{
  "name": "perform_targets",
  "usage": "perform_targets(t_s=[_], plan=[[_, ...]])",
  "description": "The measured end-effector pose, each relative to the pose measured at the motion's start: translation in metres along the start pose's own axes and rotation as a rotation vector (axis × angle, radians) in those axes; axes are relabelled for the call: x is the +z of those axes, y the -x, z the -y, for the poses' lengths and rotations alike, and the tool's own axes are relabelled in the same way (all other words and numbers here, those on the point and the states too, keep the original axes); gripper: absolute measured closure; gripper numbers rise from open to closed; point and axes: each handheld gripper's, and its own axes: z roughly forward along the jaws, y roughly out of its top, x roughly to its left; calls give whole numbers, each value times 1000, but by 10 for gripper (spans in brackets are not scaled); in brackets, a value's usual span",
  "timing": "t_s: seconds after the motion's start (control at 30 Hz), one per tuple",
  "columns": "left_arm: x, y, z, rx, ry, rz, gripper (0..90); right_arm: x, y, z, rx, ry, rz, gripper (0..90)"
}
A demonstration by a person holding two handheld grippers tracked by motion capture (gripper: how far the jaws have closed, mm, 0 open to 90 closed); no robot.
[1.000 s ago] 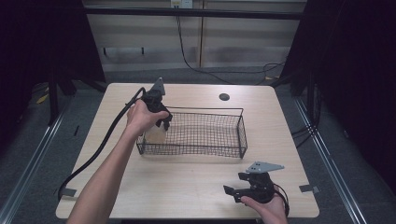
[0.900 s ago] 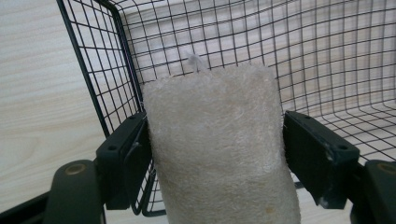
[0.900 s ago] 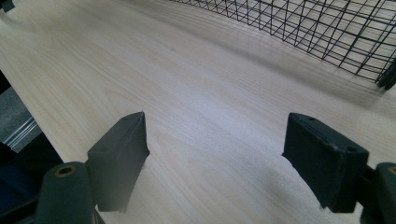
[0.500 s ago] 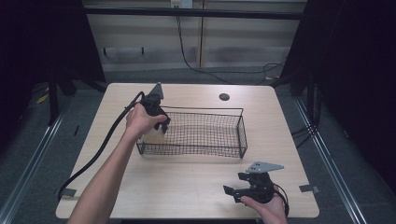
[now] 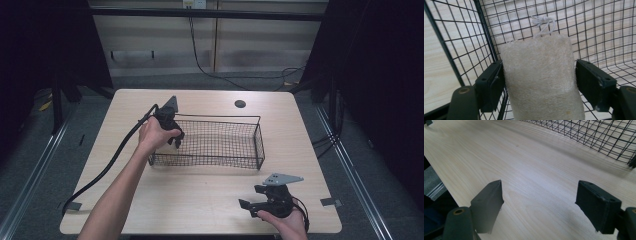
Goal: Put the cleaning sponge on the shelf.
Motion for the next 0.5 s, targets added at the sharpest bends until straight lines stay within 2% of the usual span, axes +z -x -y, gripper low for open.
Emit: perform_targets(t_s=[0.07, 0.17, 0.3, 0.5], plan=[[2, -1, 0, -2, -4, -19, 261, 0, 0, 0, -1, 1, -1, 215], [5, -2, -1, -1, -18, -16, 261, 0, 0, 0, -2, 0, -2, 215], [9, -4, -2, -19, -22, 2, 260, 0, 0, 0, -6, 1, -5, 215], [14, -8, -1, -41, -15, -4, 260, 1, 0, 0, -5, -1, -5, 215]])
